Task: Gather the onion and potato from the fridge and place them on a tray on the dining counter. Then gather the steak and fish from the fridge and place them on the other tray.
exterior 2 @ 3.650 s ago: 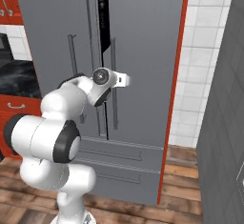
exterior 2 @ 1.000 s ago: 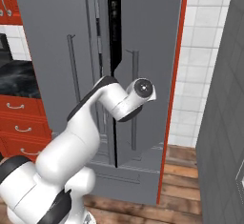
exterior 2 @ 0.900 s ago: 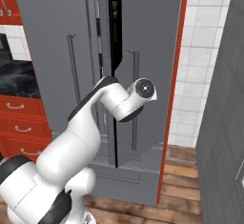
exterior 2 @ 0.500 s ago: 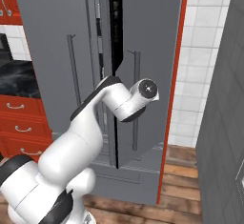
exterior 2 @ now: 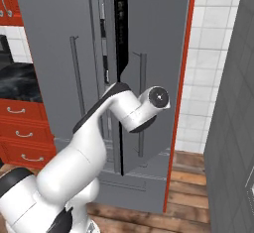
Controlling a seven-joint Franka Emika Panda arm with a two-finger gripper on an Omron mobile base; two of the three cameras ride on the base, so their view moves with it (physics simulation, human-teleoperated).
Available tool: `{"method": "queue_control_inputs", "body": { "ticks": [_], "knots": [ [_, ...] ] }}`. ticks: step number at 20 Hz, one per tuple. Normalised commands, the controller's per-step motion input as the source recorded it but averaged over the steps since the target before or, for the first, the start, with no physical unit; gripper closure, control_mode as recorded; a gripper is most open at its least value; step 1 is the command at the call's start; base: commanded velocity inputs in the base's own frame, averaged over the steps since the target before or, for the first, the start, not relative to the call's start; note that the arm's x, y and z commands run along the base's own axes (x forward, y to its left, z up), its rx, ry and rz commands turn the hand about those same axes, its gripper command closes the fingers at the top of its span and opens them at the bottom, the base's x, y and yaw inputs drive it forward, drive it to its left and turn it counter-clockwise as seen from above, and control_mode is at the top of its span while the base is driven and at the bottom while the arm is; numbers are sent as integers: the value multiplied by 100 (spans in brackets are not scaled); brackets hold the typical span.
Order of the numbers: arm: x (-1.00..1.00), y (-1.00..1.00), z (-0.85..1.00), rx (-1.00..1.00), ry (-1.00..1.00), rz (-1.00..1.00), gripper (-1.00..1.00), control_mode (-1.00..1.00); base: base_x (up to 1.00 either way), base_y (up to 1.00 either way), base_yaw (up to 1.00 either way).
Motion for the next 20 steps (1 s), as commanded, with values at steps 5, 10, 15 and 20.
{"method": "queue_control_inputs", "body": {
  "ticks": [5, 10, 15, 20],
  "knots": [
    [-44, -7, 3, -1, -6, 0, -100, -100, 0, 0, 0],
    [-45, 31, 28, -2, 0, -7, -100, -100, 0, 0, 0],
    [-15, 63, 32, -5, 4, -19, -100, -100, 0, 0, 0],
    [-6, 67, 15, -5, 9, -28, -100, -100, 0, 0, 0]
  ]
}}
